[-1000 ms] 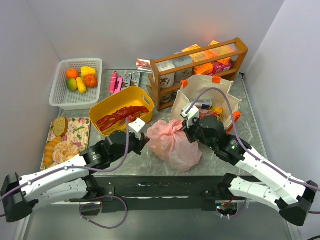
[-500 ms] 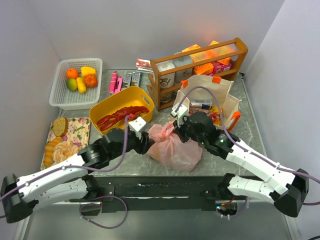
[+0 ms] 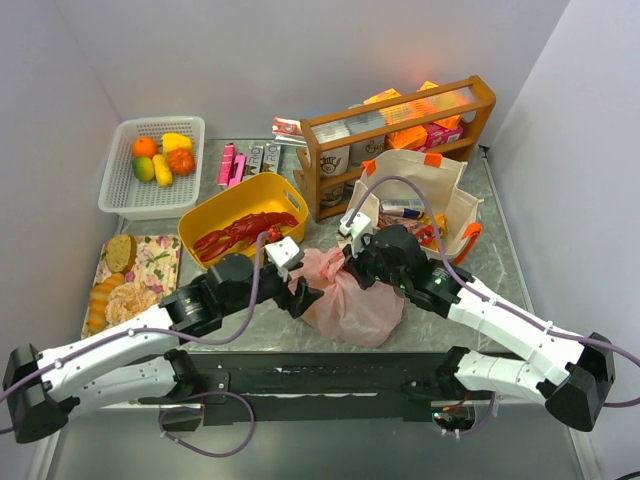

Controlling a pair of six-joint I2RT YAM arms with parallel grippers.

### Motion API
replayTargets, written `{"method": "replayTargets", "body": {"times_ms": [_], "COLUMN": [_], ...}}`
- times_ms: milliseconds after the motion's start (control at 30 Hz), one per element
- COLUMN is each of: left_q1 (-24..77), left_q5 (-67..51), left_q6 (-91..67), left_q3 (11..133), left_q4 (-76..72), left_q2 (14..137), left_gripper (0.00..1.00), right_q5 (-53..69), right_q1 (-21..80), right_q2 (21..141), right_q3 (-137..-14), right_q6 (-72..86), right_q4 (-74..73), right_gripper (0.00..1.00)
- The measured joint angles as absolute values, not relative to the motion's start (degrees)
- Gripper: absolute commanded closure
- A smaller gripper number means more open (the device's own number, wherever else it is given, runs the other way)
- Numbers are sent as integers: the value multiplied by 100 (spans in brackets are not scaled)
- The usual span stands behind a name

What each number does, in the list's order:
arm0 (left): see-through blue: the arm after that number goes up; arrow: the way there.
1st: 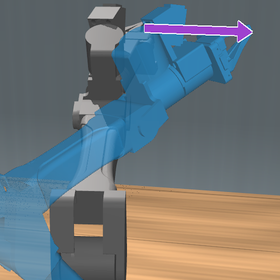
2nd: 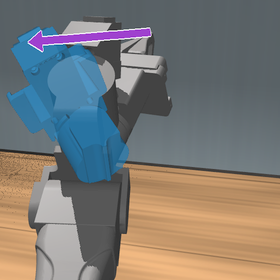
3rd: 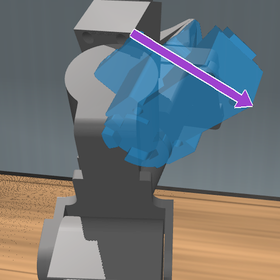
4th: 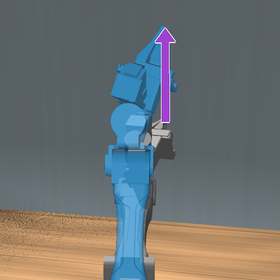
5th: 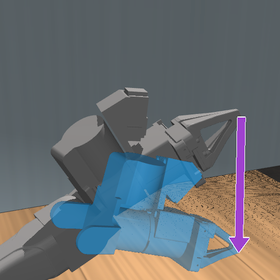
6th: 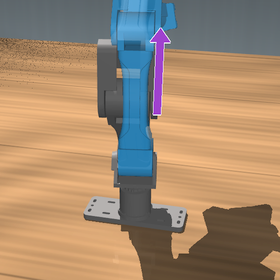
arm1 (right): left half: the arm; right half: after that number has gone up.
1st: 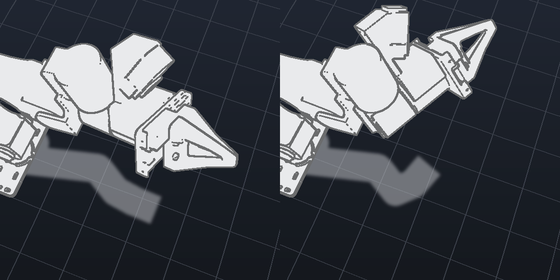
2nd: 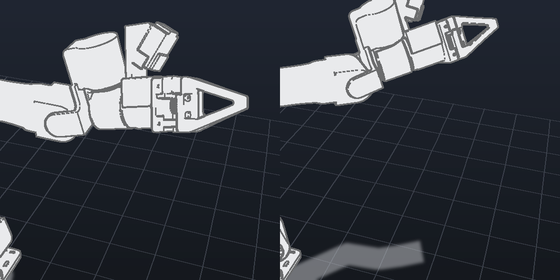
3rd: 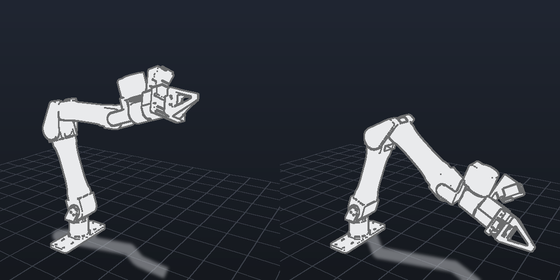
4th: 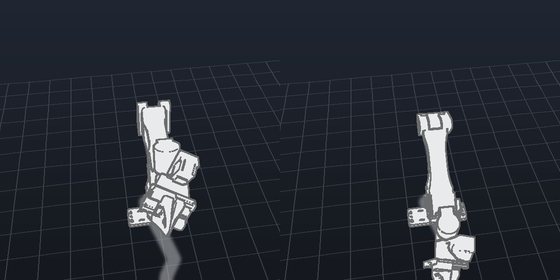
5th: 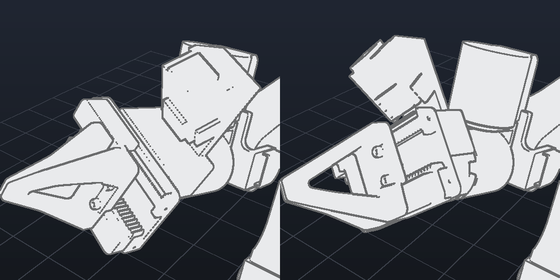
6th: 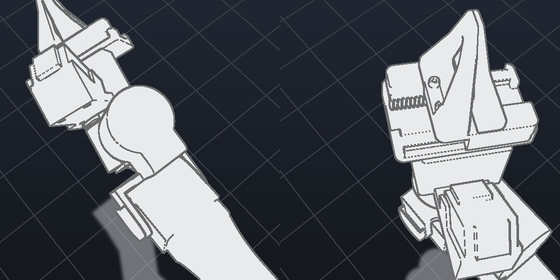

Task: Place the mixed food into the grocery bags and tie them

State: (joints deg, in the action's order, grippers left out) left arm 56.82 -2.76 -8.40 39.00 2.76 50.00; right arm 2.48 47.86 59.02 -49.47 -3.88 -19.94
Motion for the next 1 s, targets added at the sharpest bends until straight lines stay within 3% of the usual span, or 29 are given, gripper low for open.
{"method": "replayTargets", "body": {"times_ms": [300,367,400,467,567,700,833,1000], "left_q1": [5682,5682,5682,5682,5682,5682,5664,5627], "left_q5": [-99,-75,-69,-71,-82,-123,-202,-325], "left_q6": [-755,-725,-711,-698,-683,-718,-760,-832], "left_q3": [4121,4158,4165,4169,4169,4150,3966,3721], "left_q4": [-434,-596,-661,-742,-790,-871,-1035,-1184], "left_q2": [6049,6246,6320,6440,6523,6530,6431,6276], "left_gripper": [14,43,65,79,96,99,99,99], "right_q5": [368,419,427,447,467,451,495,742], "right_q1": [4786,4786,4788,4786,4786,4786,4786,4786], "right_q2": [5902,5896,5892,5867,5767,5356,4729,4600], "right_q3": [-4947,-4947,-4947,-4947,-4947,-4952,-4963,-5026], "right_q6": [-390,-392,-392,-384,-331,-191,56,270], "right_q4": [-1979,-1981,-1986,-2040,-2196,-2495,-2622,-2545], "right_gripper": [100,93,88,60,49,51,66,73]}}
